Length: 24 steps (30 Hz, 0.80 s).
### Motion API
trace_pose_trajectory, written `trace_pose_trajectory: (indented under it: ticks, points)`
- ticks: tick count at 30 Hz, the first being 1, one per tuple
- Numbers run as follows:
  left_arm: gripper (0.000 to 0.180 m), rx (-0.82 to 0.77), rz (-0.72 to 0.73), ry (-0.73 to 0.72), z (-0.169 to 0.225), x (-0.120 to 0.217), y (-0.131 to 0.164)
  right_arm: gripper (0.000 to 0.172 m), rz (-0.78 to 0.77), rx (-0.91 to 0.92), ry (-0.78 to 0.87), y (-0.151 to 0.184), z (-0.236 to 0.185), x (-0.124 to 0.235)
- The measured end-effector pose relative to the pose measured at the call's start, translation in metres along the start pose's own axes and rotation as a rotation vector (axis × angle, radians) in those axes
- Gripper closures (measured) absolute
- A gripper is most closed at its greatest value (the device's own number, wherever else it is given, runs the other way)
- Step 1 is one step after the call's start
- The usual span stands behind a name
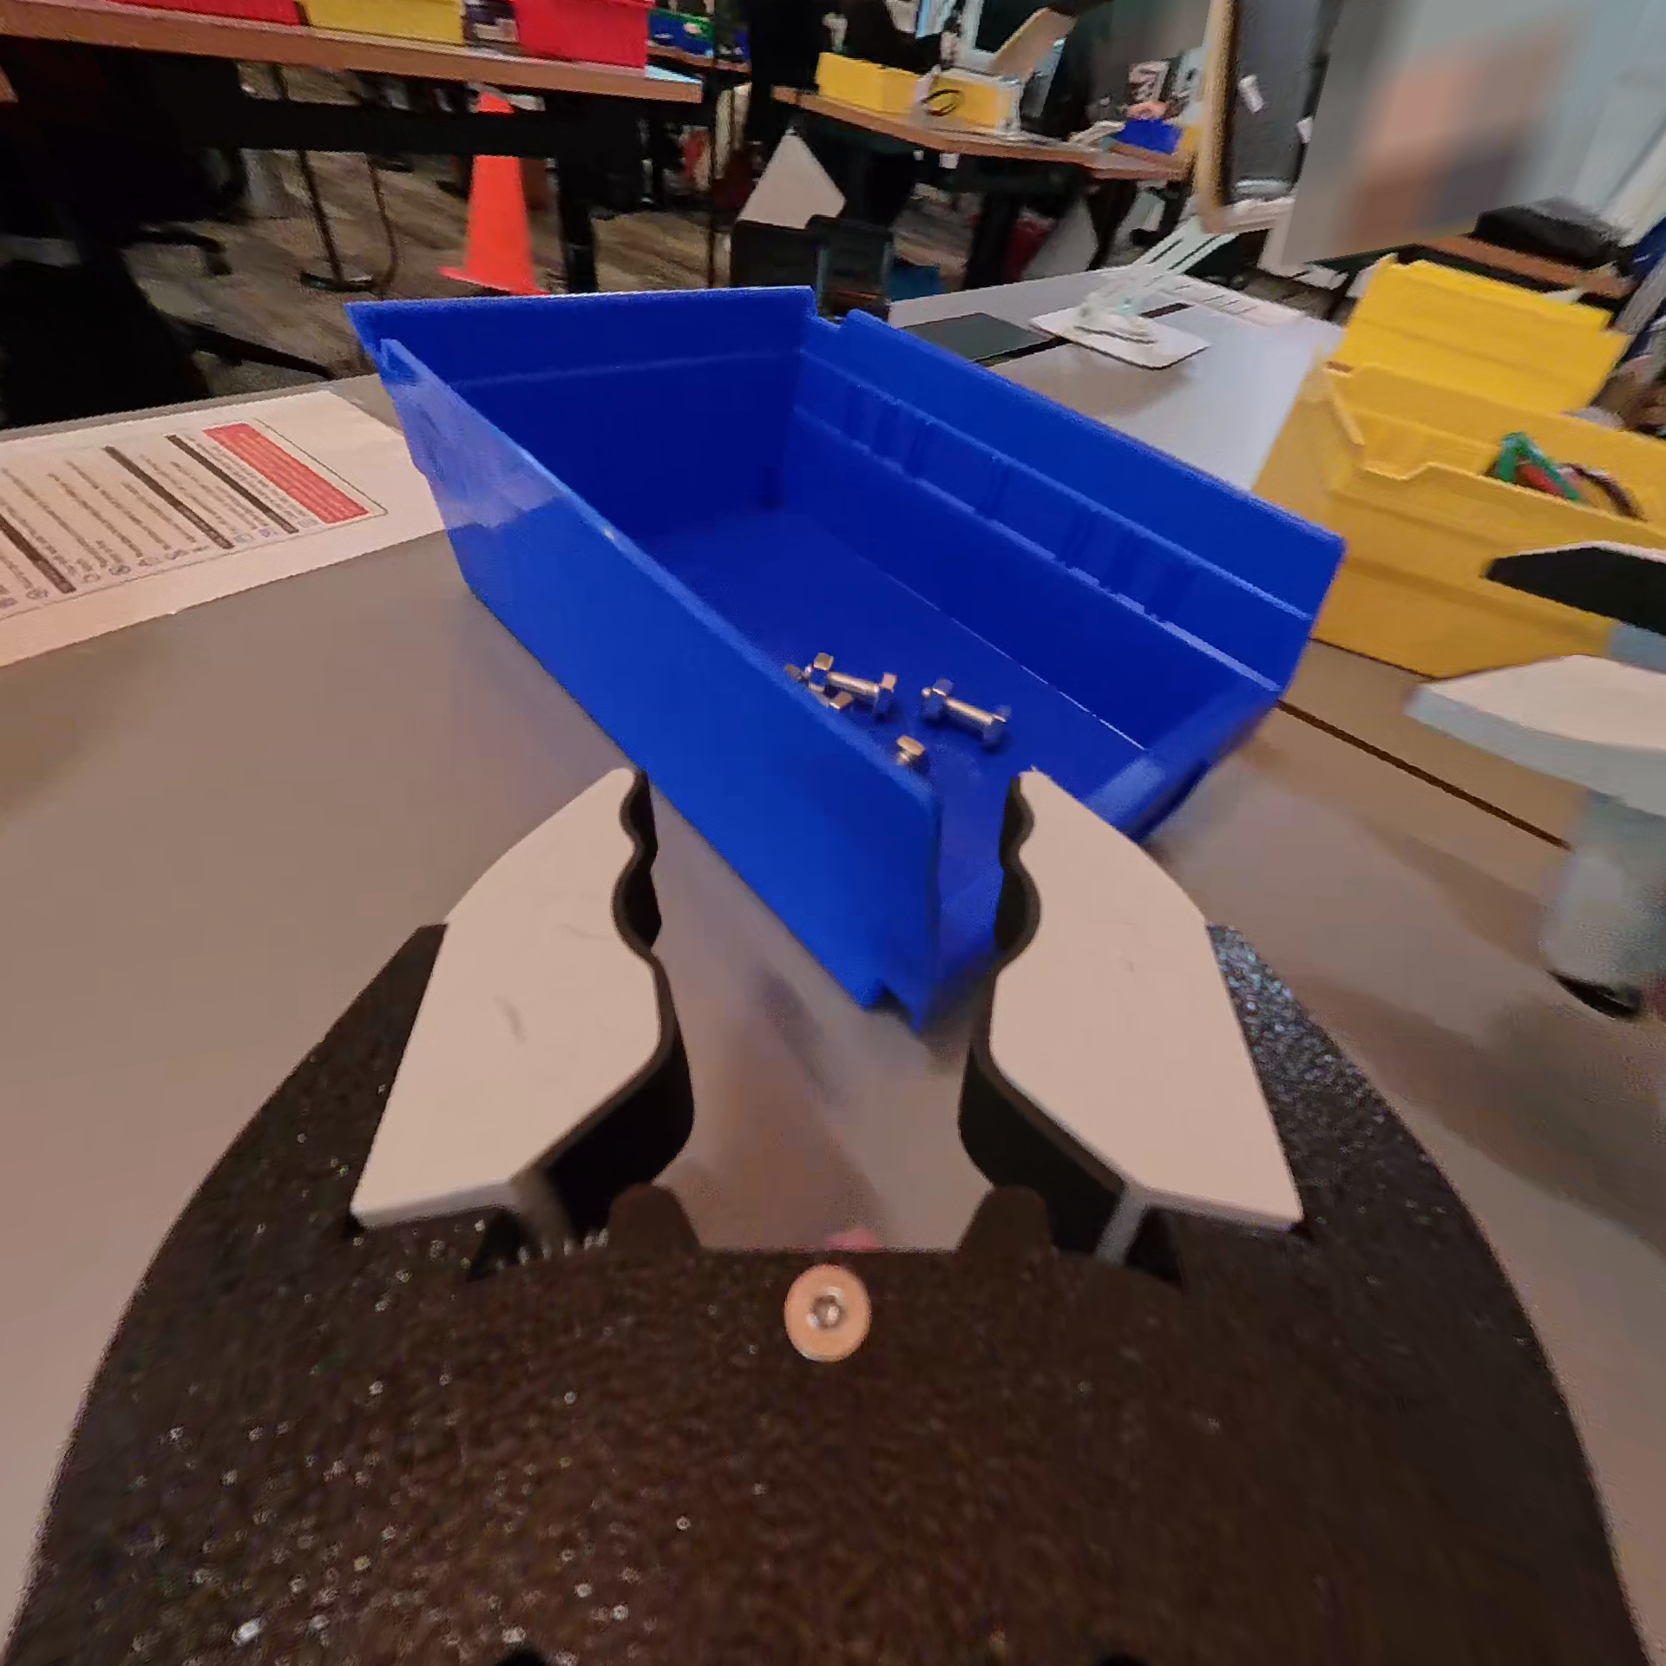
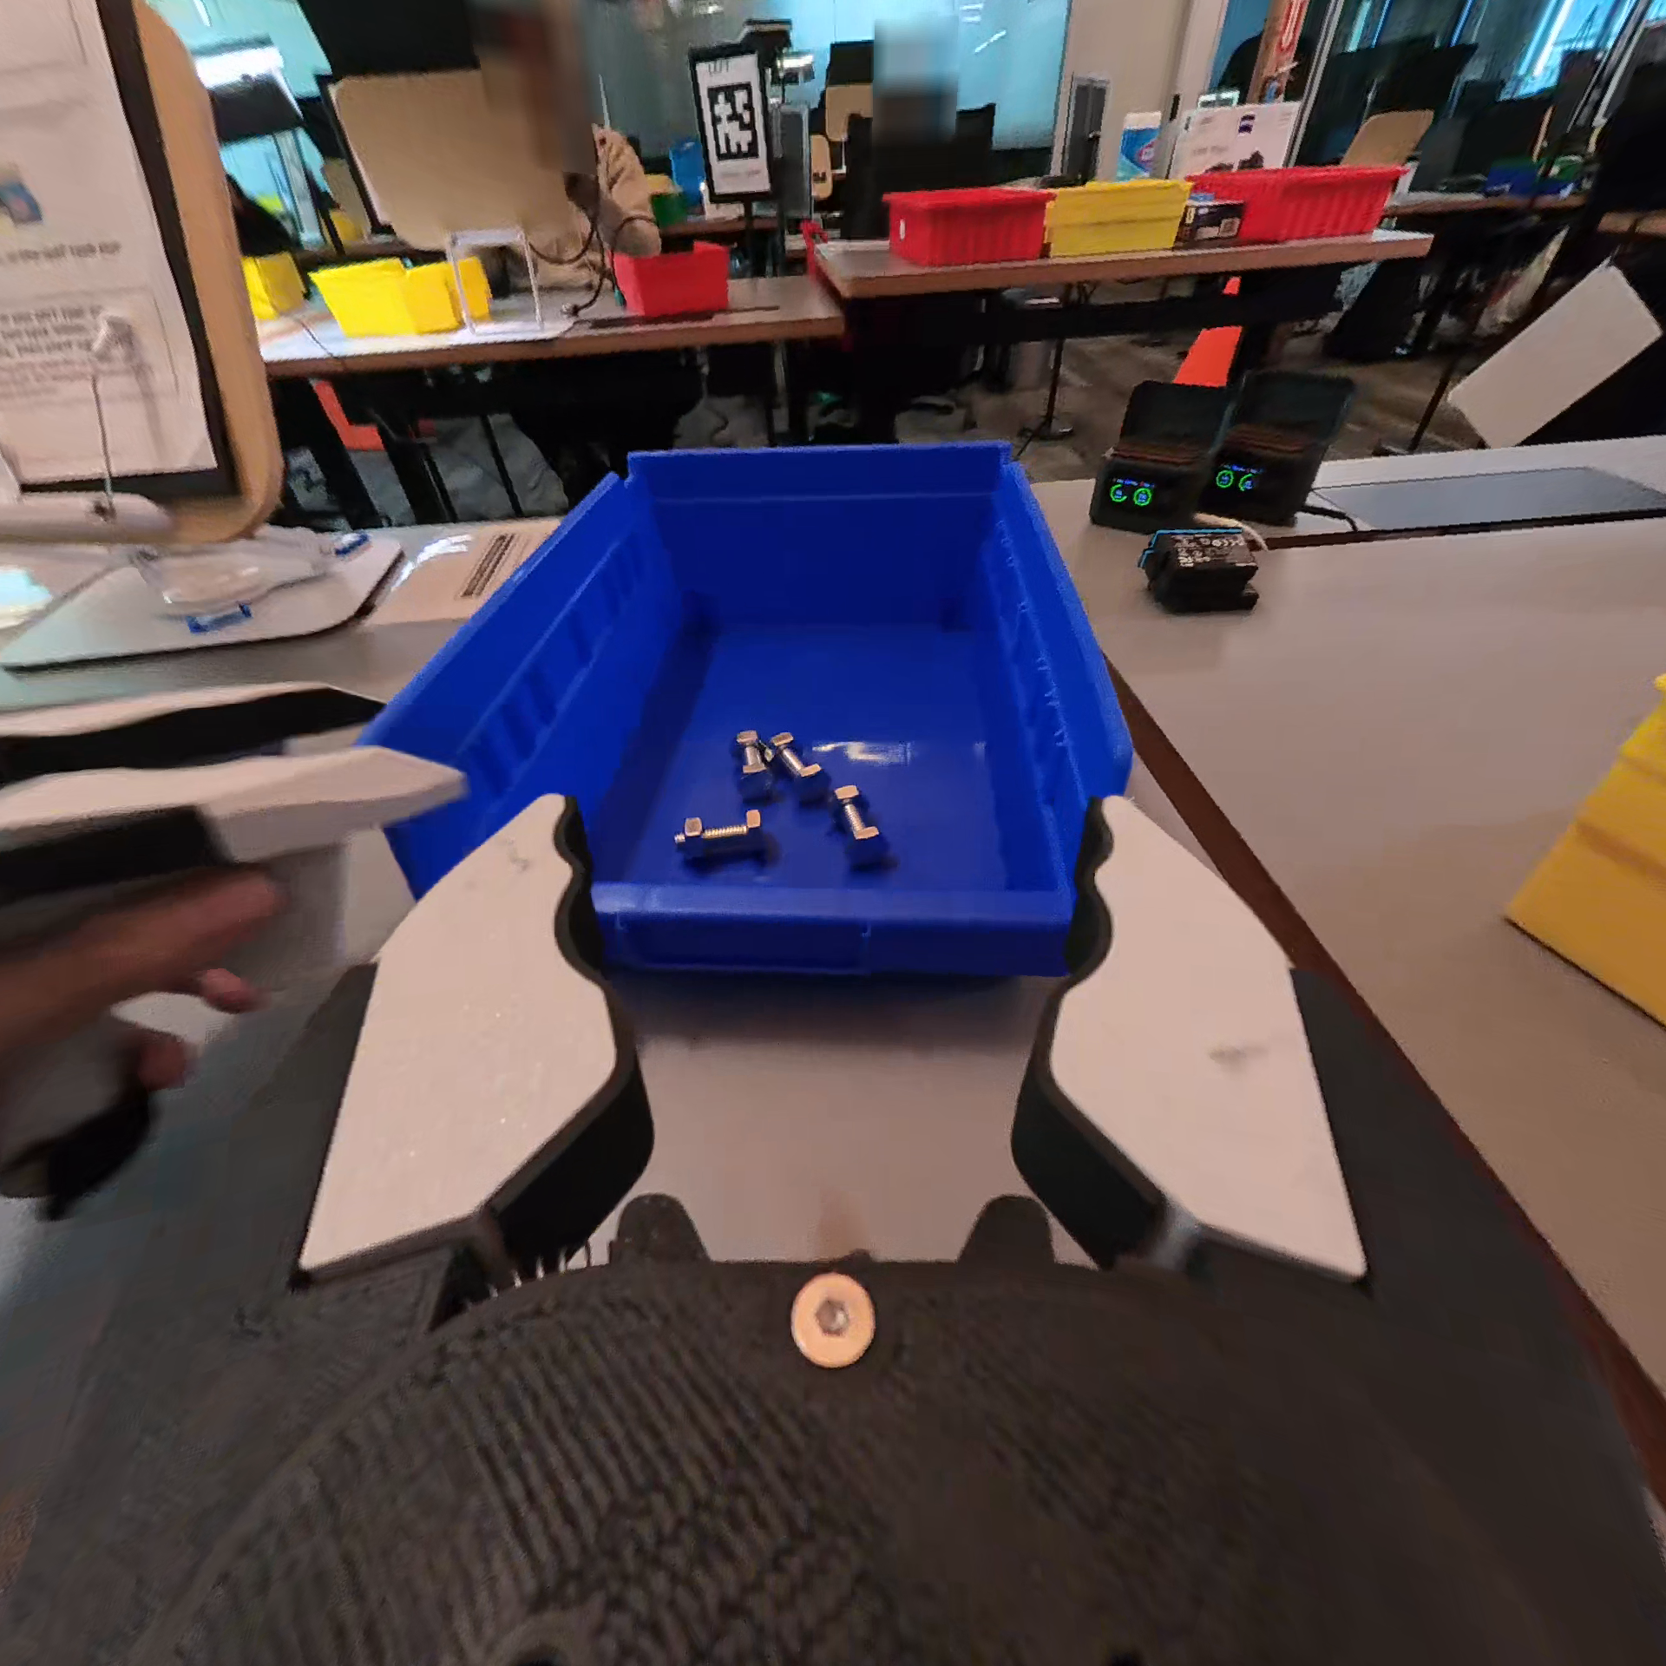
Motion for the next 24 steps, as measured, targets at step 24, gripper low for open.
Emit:
trace_pose_trajectory:
  ticks: [24]
  points:
    - [0.177, -0.121, -0.143, -0.264, -0.199, 0.251, 0.064, 0.074, 0.012, 0.186, -0.8, -0.076, -0.281, -0.005]
Point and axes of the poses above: each gripper's, where its closed fingertips meet, x back along the fingers, y out of its underside, z = x × y across the jaws, the point moved 2 cm from there along x, back along the fingers, and after that the axes turned 4 degrees about -y, right-handed, at the moved point
